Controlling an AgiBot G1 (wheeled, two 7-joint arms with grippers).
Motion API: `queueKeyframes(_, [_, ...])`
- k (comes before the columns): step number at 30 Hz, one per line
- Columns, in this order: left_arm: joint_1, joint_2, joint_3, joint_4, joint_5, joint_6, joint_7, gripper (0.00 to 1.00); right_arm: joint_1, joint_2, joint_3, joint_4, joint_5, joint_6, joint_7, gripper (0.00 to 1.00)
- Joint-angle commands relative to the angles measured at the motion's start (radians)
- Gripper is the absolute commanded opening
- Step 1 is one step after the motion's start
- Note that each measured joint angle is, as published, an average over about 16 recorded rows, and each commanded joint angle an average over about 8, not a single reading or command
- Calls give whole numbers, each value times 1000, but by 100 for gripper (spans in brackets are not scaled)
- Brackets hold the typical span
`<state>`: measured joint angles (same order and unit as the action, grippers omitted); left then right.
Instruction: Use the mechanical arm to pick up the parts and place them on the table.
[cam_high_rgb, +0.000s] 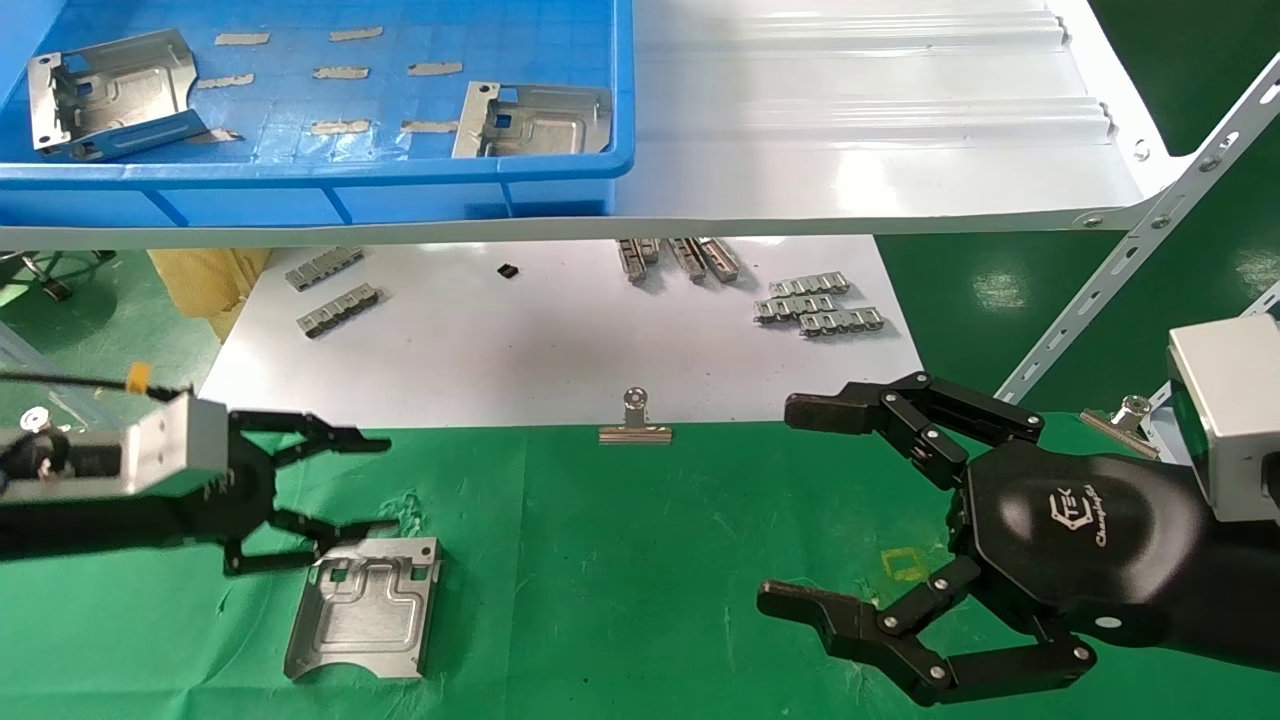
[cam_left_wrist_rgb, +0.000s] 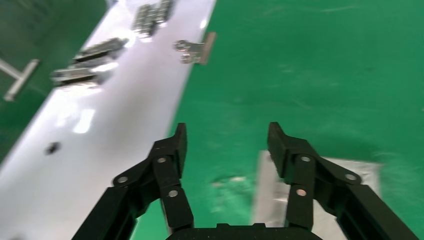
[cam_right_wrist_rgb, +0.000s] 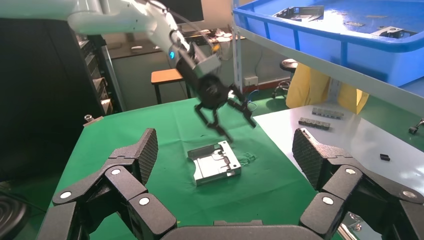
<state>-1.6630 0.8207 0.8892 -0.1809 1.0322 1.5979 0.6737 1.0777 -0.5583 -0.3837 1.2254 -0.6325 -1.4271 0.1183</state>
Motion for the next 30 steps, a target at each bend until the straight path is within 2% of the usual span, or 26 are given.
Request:
queueKeyframes(1, [11, -3, -4, -2, -21, 2, -30, 100, 0, 0, 0, 0, 0, 0, 0, 100])
queueKeyframes(13, [27, -10, -23, -37, -27, -1, -53, 100, 0, 0, 0, 0, 0, 0, 0, 100])
queueKeyframes(30, [185, -66, -188, -337, -104, -30, -280, 100, 0, 0, 0, 0, 0, 0, 0, 100])
